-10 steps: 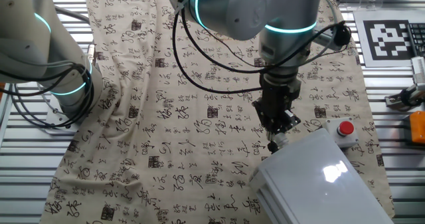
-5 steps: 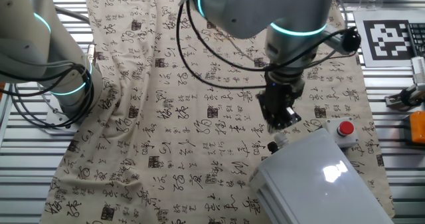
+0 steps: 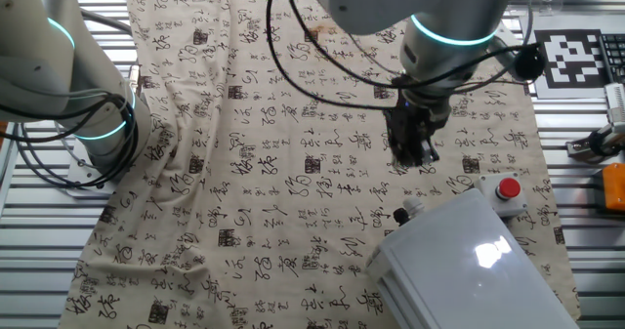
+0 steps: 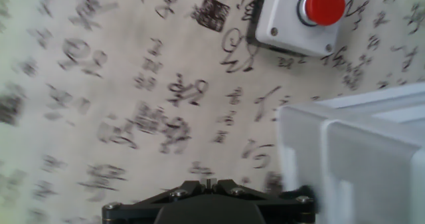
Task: Put things in the drawer
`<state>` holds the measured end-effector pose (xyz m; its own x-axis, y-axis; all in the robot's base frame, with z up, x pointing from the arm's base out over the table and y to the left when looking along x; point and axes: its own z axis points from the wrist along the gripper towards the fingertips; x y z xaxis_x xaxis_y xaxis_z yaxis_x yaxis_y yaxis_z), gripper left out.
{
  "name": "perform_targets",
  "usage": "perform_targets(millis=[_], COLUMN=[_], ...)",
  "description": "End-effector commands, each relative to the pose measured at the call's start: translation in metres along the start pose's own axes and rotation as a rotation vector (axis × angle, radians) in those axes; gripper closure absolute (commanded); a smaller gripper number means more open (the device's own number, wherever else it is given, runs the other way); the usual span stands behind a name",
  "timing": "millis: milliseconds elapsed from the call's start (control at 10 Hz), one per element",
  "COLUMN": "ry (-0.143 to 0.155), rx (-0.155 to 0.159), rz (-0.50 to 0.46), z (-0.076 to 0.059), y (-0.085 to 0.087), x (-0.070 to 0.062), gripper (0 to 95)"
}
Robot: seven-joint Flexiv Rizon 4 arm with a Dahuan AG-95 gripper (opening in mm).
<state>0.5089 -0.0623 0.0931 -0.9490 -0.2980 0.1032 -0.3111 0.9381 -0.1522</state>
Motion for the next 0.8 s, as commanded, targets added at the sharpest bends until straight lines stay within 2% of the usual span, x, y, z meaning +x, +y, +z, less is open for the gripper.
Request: perform_targets(millis=[100,300,600,700,800], ry=[-0.013,-0.011,-0.014,-0.021,-0.030], rx=[-0.098,-0.105,-0.101,-0.113,-0.142], rz=[0.105,0.108,0.096,0.114,0.142], z=[-0.0045,-0.0052,-0.0053,-0.0063,-0.0089], y=[0.0322,0.0393,0.0406,0.0408,0.0415], x=[-0.0070,-0.0079,-0.0081,-0.0078,-0.0070], gripper=[95.0,95.0,95.0,95.0,95.0])
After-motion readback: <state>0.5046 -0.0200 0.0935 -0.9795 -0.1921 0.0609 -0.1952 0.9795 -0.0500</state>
